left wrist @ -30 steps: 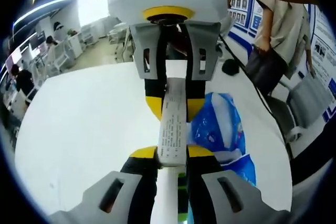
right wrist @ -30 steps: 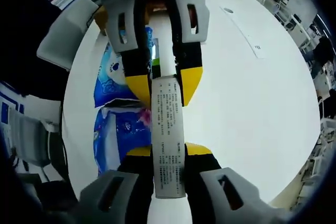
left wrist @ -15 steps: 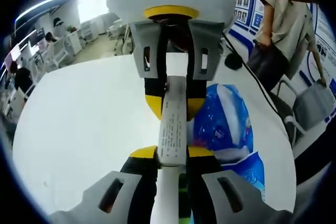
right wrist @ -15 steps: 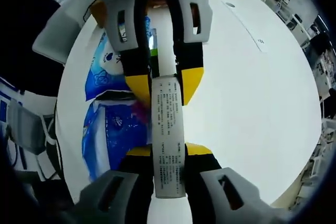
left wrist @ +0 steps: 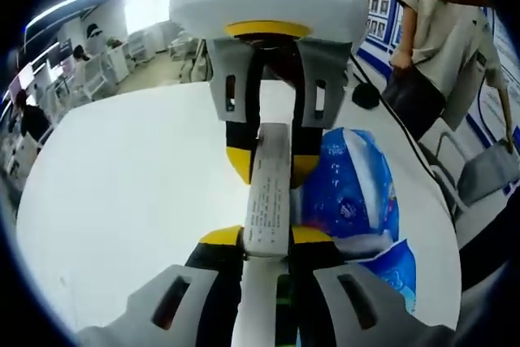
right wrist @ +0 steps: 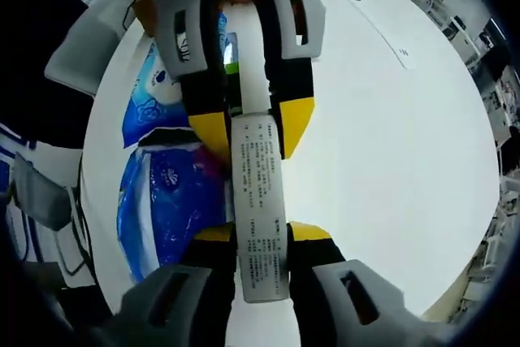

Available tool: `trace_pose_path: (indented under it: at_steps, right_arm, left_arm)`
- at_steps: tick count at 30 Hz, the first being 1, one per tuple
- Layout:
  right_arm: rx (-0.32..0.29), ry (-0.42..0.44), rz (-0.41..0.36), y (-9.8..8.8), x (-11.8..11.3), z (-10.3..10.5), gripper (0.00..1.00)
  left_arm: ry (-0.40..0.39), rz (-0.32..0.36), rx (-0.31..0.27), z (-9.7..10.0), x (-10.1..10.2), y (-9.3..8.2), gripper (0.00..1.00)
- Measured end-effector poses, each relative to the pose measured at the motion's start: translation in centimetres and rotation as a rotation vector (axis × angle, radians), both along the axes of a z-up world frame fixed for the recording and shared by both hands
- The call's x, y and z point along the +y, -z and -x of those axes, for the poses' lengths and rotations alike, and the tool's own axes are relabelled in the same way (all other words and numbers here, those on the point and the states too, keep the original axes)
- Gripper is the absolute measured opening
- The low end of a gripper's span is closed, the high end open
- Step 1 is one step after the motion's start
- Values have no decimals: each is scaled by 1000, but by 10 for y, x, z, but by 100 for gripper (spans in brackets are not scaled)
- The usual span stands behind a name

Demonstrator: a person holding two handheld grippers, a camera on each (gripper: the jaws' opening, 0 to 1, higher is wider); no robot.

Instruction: Operate the shoe box by opening the lid, removing the specified soft item, and placing it in the target area until the item is outside and the box remains undamaged.

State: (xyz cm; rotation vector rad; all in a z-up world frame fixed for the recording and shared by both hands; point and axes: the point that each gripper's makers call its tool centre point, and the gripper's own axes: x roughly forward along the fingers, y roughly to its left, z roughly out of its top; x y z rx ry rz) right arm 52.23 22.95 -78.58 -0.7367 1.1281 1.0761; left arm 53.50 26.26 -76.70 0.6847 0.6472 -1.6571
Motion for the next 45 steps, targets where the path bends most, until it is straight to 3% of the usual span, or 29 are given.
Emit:
trace_pose_path:
  at_steps: [5, 17, 29, 36, 45]
  right_arm:
    - [3, 10, -5, -6, -3, 0, 27]
    - [-26, 26, -29, -30, 0, 1, 24]
    - [-73, 77, -58, -74, 8, 11, 21]
    - [-121, 105, -76, -101, 22, 23, 22]
    - [-157, 131, -95, -116, 47, 45, 22]
  left_arm:
    - [-6, 8, 1, 2, -1, -8, 24]
    - [13, 73, 6, 14, -3, -36, 25]
    - [6, 123, -14, 18, 4, -72, 27]
    - [-7, 137, -39, 18, 18, -92, 27]
    - [-10, 153, -50, 34, 48, -108, 26]
